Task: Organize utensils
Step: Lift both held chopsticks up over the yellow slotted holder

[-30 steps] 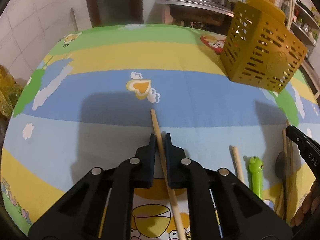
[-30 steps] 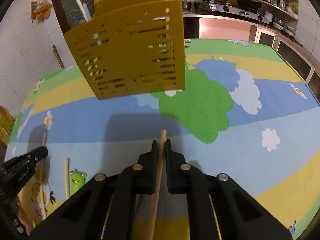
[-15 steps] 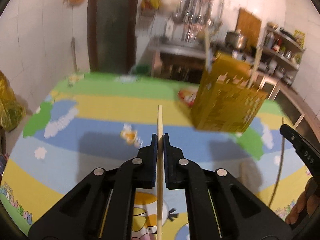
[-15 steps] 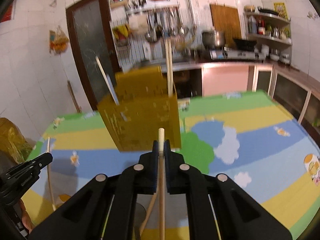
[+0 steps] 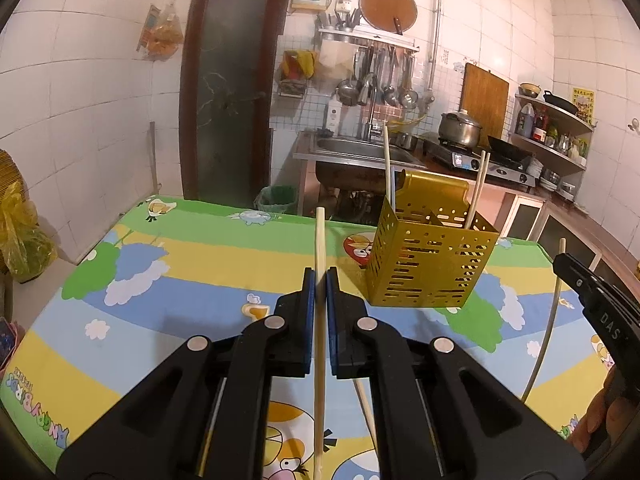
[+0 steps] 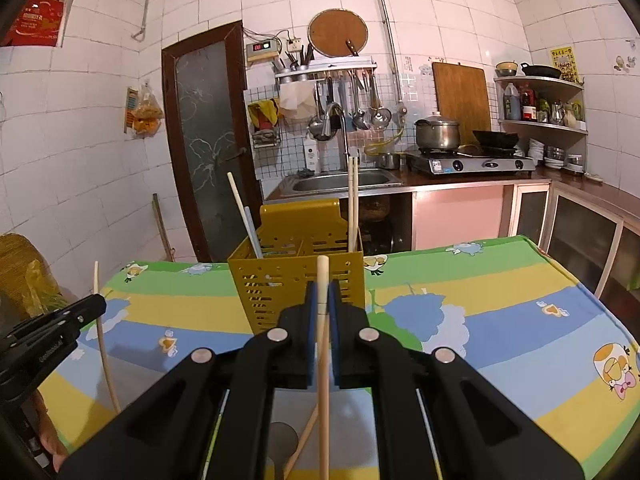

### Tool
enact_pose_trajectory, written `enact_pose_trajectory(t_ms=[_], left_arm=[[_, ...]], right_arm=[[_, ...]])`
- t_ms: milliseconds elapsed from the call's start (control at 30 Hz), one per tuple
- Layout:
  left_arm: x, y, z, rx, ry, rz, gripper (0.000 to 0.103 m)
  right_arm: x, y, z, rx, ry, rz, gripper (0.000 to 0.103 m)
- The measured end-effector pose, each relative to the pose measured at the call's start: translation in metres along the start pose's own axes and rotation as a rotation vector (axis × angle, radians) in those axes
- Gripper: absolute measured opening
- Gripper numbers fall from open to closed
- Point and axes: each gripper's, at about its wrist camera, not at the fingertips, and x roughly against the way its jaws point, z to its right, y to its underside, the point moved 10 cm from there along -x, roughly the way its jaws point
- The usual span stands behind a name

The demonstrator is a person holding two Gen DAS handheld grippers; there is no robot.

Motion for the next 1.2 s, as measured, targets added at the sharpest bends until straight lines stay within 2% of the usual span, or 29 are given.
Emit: enact_pose_trajectory(t_ms=[233, 567, 700, 967, 1067, 1200], left_arm=[[0.012, -0.009, 0.005, -0.008, 0.003, 0.038, 0.004], [0.021, -0.051, 0.035, -0.043, 0.046, 0.111, 0.004], [0.026, -0.083, 0.045, -0.049, 0.068, 0.174, 0.004], [0.018, -0.172, 0.082, -0.033, 0.144, 0.306, 0.004], [-0.001, -0.195, 0.098, -0.034, 0.166, 0.336, 0.004], [-0.037, -0.209, 0.112, -0.032, 0.188, 0.353, 0.004]], right_arm=[[0.016, -0.017, 0.007, -0.009, -0.021, 0.05, 0.006], [0.023, -0.066, 0.017, -0.002, -0.027, 0.133, 0.006], [0.021, -0.099, 0.014, 0.003, -0.032, 0.19, 0.006], [0.002, -0.179, 0.002, 0.029, -0.038, 0.329, 0.006], [-0.014, -0.201, -0.004, 0.05, -0.036, 0.371, 0.006], [-0.04, -0.216, -0.007, 0.057, -0.036, 0.405, 0.006]])
